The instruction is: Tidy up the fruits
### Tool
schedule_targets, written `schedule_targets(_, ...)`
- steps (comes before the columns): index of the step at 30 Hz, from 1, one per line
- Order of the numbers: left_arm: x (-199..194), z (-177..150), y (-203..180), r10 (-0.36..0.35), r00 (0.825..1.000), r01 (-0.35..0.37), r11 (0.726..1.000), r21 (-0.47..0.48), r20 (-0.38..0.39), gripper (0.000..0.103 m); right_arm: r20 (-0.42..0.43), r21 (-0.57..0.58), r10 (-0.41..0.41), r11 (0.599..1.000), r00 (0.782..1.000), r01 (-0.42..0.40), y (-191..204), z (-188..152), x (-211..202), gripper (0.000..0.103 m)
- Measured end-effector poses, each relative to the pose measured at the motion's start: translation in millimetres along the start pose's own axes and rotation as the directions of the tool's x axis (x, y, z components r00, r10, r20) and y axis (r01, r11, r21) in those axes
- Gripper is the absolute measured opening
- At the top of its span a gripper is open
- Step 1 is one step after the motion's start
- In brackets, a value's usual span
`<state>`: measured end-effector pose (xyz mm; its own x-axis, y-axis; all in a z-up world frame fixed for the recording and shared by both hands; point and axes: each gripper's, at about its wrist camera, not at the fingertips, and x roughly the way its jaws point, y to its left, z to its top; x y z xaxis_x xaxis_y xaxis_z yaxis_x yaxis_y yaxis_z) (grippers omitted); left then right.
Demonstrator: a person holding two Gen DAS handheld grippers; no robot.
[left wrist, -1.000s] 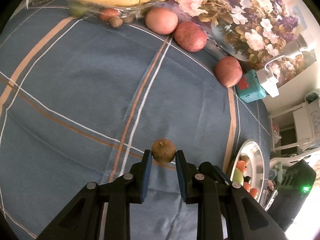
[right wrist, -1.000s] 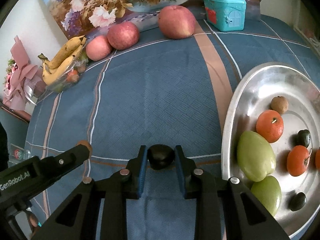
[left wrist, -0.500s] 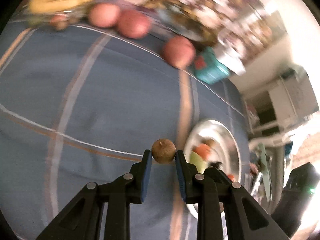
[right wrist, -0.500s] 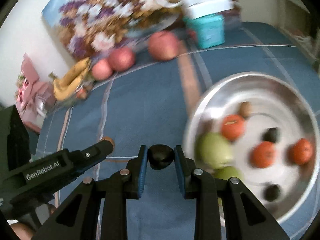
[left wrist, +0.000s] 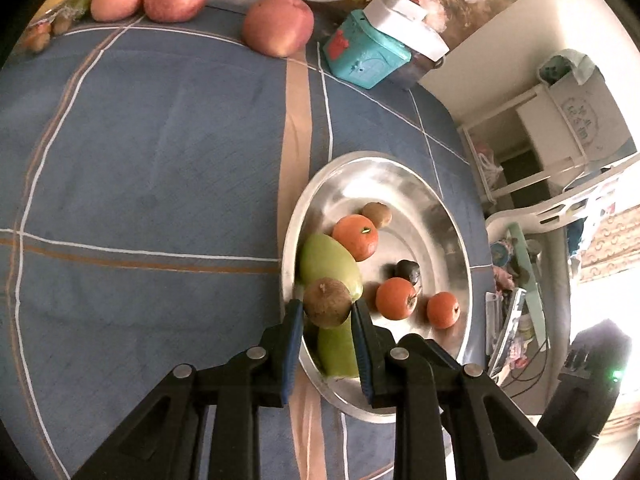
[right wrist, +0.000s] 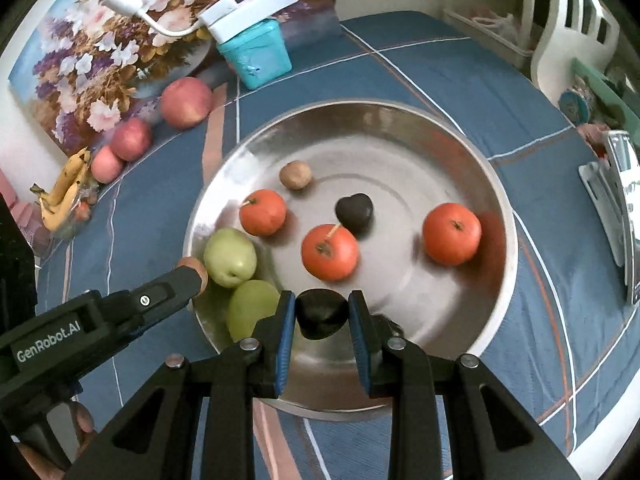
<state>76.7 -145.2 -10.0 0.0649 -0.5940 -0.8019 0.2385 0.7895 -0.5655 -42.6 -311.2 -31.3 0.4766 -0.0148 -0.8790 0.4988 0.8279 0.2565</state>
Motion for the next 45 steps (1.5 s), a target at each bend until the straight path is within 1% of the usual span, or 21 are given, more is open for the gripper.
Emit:
schedule_targets(5,2,-3,0,-0.022,0.999,0.022,1.0,-0.01,-0.025,0.03,0.011,0.009,0.009,1.0,1.0,-0.009,3,0,1,0.029)
schedule_targets(6,1,-3,0,-0.021,0.999,0.021,1.0,-0.008,-0.024,0.036,0.007,0.011,0.013,1.0,1.0,-0.013,2,-1,1,0.029)
schedule_targets(7,-1,-3,0,-0.023,0.999,0.023,1.0,-0.008,-0.022,0.045,0.002,0.011,0.018,1.0,1.0,-0.018,2,-1,1,0.029)
schedule_targets(9,-8,-4,1,-0.021,1.0,0.021,1.0,-0.011,-0.012,0.056,0.002,0.008,0.012,1.0,1.0,-0.012,2,-2,1,0.03)
schedule_targets(12,-18,-6,7,-0.005,1.0,0.005,1.0,-0.015,0.005,0.058,0.006,0.008,0.006,1.0,1.0,-0.006,4,-3,-1,0.038)
schedule_targets(14,-28,-7,15,0.046,0.999,-0.045,0.999,-0.025,0.029,0.068,0.013,0.007,0.01,1.0,1.0,-0.01,5,-5,-3,0.038)
schedule_targets(15,-34,-8,21,0.101,0.994,-0.099,0.994,-0.033,0.051,0.078,0.017,0.003,0.009,1.0,1.0,-0.009,7,-7,-5,0.038)
schedule_targets(16,-39,-8,26,0.147,0.987,-0.145,0.989,-0.039,0.071,0.086,0.024,-0.001,0.009,1.0,1.0,-0.009,8,-9,-7,0.038)
schedule_targets(17,-43,-9,30,0.197,0.976,-0.194,0.98,-0.042,0.097,0.09,0.033,-0.007,0.008,1.0,0.999,-0.008,9,-11,-9,0.039)
schedule_targets(18,-47,-10,34,0.236,0.964,-0.232,0.972,-0.044,0.12,0.097,0.042,-0.02,0.004,1.0,0.999,-0.003,12,-14,-11,0.046)
schedule_targets(19,-51,-12,39,0.289,0.946,-0.285,0.957,-0.046,0.149,0.103,0.049,-0.032,-0.001,0.999,0.999,0.002,14,-16,-12,0.063)
schedule_targets(20,-53,-13,44,0.325,0.931,-0.322,0.946,-0.046,0.167,0.103,0.058,-0.045,-0.007,0.999,0.998,0.01,17,-17,-13,0.071)
schedule_targets(21,-55,-15,49,0.375,0.909,-0.373,0.927,-0.045,0.184,0.103,0.07,-0.064,-0.014,0.998,0.997,0.018,21,-19,-14,0.079)
schedule_targets(23,-55,-19,58,0.421,0.885,-0.422,0.906,-0.04,0.196,0.103,0.09,-0.09,-0.025,0.995,0.996,0.034,25,-21,-15,0.08)
schedule_targets(29,-50,-31,68,0.497,0.84,-0.512,0.859,0.016,0.218,0.103,0.155,-0.166,-0.064,0.982,0.986,0.09,38,-24,-12,0.083)
schedule_targets(31,-51,-35,69,0.527,0.821,-0.548,0.835,0.047,0.219,0.103,0.172,-0.189,-0.066,0.977,0.983,0.099,43,-26,-13,0.099)
schedule_targets(34,-57,-41,61,0.55,0.801,-0.578,0.814,0.064,0.236,0.103,0.18,-0.213,-0.059,0.972,0.982,0.098,48,-31,-14,0.1)
schedule_targets(38,-69,-51,51,0.569,0.782,-0.603,0.794,0.078,0.255,0.103,0.175,-0.223,-0.075,0.968,0.982,0.113,50,-38,-14,0.1)
schedule_targets(40,-74,-57,47,0.599,0.759,-0.632,0.771,0.072,0.254,0.103,0.17,-0.223,-0.086,0.967,0.982,0.123,51,-43,-16,0.1)
schedule_targets(43,-81,-65,46,0.635,0.736,-0.662,0.747,0.054,0.234,0.103,0.161,-0.222,-0.087,0.967,0.983,0.121,50,-50,-19,0.1)
schedule_targets(45,-89,-71,46,0.633,0.739,-0.658,0.751,0.045,0.231,0.103,0.155,-0.216,-0.092,0.968,0.984,0.125,50,-56,-23,0.1)
